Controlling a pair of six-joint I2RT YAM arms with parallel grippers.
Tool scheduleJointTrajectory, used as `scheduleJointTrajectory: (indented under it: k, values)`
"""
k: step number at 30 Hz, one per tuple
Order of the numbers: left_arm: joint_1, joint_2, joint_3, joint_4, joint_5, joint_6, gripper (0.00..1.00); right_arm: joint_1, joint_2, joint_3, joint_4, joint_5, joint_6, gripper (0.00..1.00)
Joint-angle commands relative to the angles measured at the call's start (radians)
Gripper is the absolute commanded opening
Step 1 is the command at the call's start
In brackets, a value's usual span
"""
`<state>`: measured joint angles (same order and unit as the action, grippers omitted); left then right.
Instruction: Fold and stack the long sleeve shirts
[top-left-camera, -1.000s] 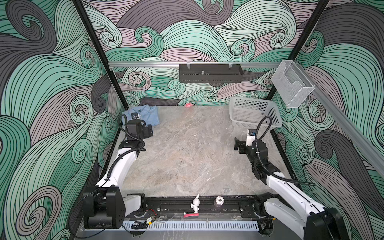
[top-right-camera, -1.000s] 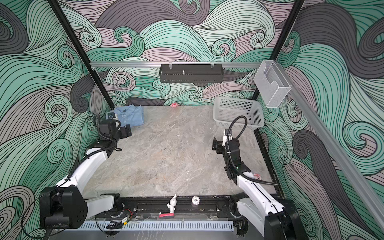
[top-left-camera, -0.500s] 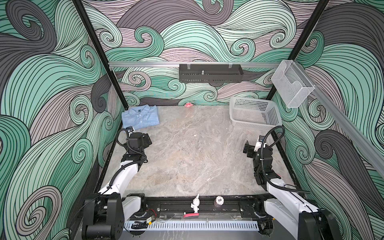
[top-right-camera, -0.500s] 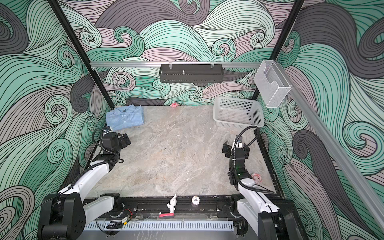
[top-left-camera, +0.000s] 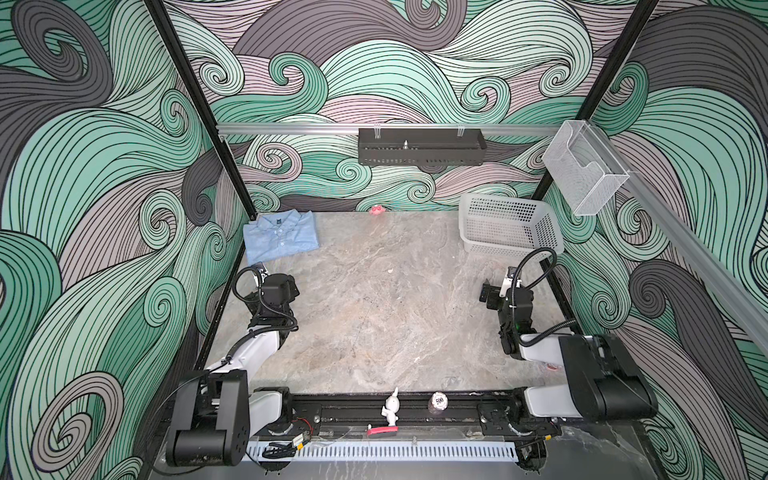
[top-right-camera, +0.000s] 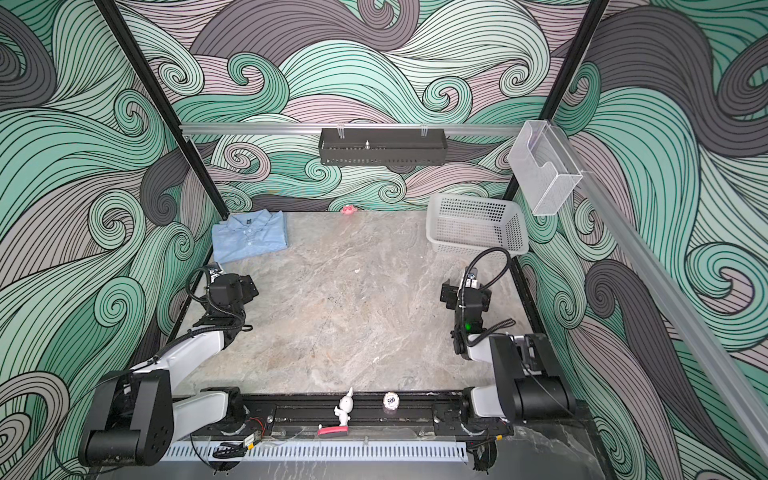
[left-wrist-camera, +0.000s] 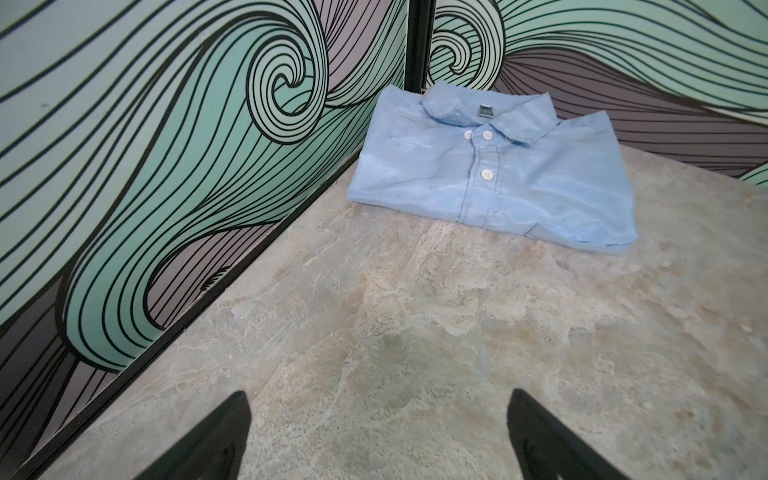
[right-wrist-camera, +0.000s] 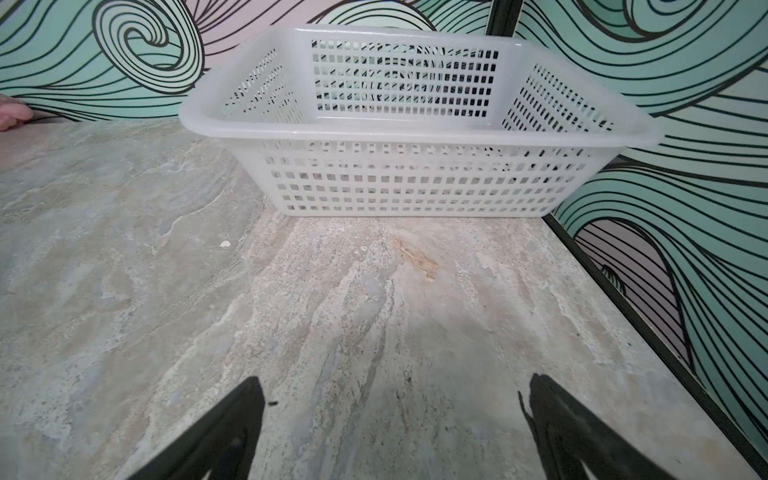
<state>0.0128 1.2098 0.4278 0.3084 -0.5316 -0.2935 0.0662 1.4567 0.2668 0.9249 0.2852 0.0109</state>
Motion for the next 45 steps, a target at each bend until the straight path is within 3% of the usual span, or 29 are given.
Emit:
scheduleJointTrajectory:
  k: [1,5,9,11,15,19,22,25,27,29,31,45]
  values:
    - [0.007,0.058,-0.004,0.126,-0.027,0.043,0.96,-0.008,0.089,0.016,0.173,-0.055,-0.009,0.99]
    - [0.017,0.093,-0.022,0.239,0.01,0.074,0.97,-0.017,0.069,0.093,-0.014,-0.11,-0.011,0.99]
    - [0.044,0.198,-0.044,0.412,0.087,0.09,0.95,-0.032,0.076,0.113,-0.047,-0.119,0.003,0.99]
    - [0.044,0.192,0.002,0.306,0.141,0.089,0.93,-0.034,0.085,0.11,-0.021,-0.12,0.002,0.99]
    - [0.043,0.245,0.014,0.341,0.233,0.143,0.92,-0.033,0.082,0.114,-0.035,-0.121,0.002,0.99]
    - [0.029,0.36,-0.03,0.568,0.305,0.241,0.94,-0.032,0.079,0.112,-0.037,-0.119,-0.001,0.99]
    - [0.029,0.3,0.038,0.332,0.285,0.182,0.98,-0.026,0.079,0.118,-0.046,-0.115,-0.01,0.99]
    - [0.027,0.337,-0.003,0.48,0.298,0.234,0.98,-0.018,0.081,0.123,-0.055,-0.105,-0.015,0.99]
    - [0.027,0.303,0.032,0.35,0.282,0.187,0.99,-0.017,0.082,0.124,-0.056,-0.105,-0.015,0.99]
    - [0.027,0.324,0.007,0.436,0.29,0.22,0.99,-0.017,0.082,0.126,-0.056,-0.104,-0.015,0.99]
    - [0.026,0.306,0.024,0.371,0.283,0.194,0.99,-0.016,0.083,0.126,-0.057,-0.104,-0.014,0.99]
    - [0.026,0.306,0.02,0.382,0.278,0.196,0.99,-0.016,0.085,0.13,-0.061,-0.102,-0.015,0.99]
